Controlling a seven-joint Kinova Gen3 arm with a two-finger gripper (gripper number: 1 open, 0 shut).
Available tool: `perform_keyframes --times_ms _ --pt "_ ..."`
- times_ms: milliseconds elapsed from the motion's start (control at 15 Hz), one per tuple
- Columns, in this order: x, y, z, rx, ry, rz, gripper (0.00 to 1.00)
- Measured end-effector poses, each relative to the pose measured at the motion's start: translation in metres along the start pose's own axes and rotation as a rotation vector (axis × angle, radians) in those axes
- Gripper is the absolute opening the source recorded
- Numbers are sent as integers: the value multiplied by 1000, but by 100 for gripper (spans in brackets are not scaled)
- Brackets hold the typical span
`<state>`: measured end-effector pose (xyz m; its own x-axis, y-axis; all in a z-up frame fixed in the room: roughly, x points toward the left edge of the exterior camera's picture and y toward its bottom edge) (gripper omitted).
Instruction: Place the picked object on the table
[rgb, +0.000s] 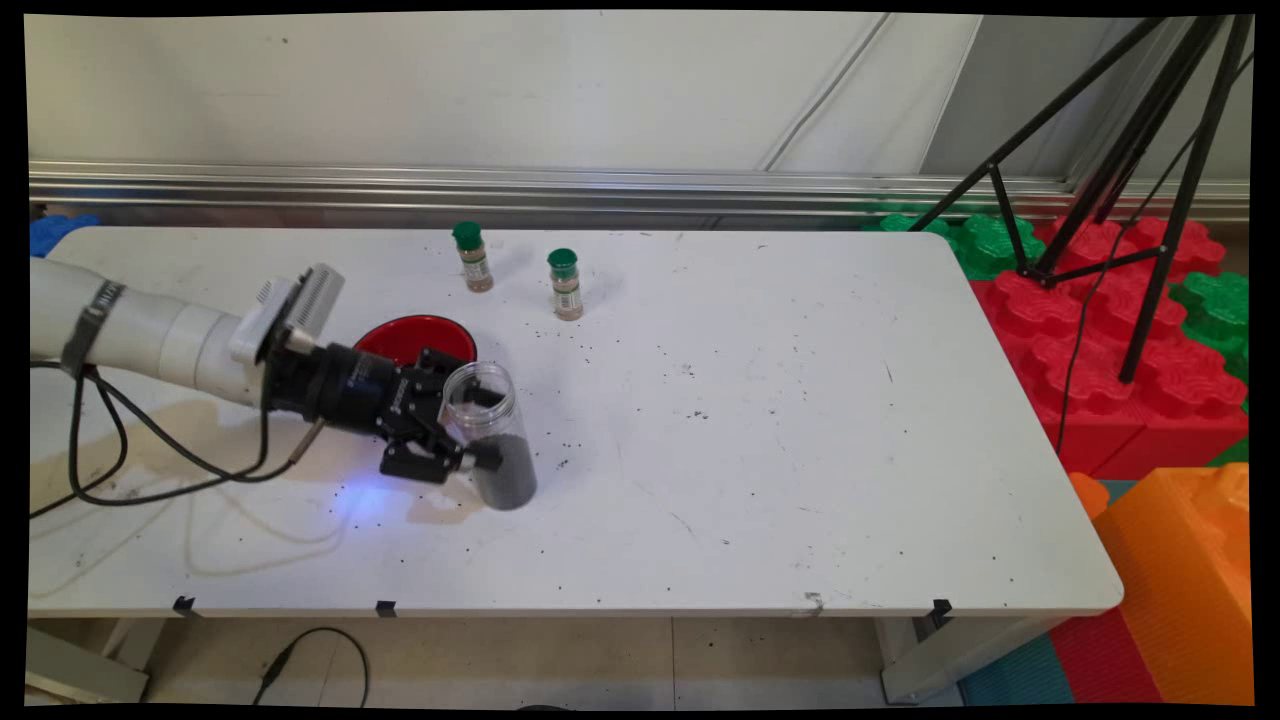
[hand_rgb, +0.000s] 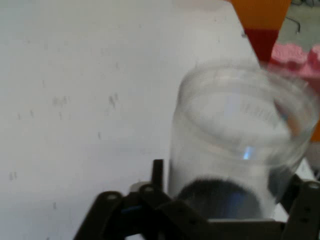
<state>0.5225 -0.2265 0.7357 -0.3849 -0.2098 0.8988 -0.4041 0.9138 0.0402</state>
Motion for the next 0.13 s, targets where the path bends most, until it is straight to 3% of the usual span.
perform_keyframes --times_ms 67,133 --pt "-2 0 1 -4 -3 2 100" --pt "-3 0 2 -6 -4 3 100"
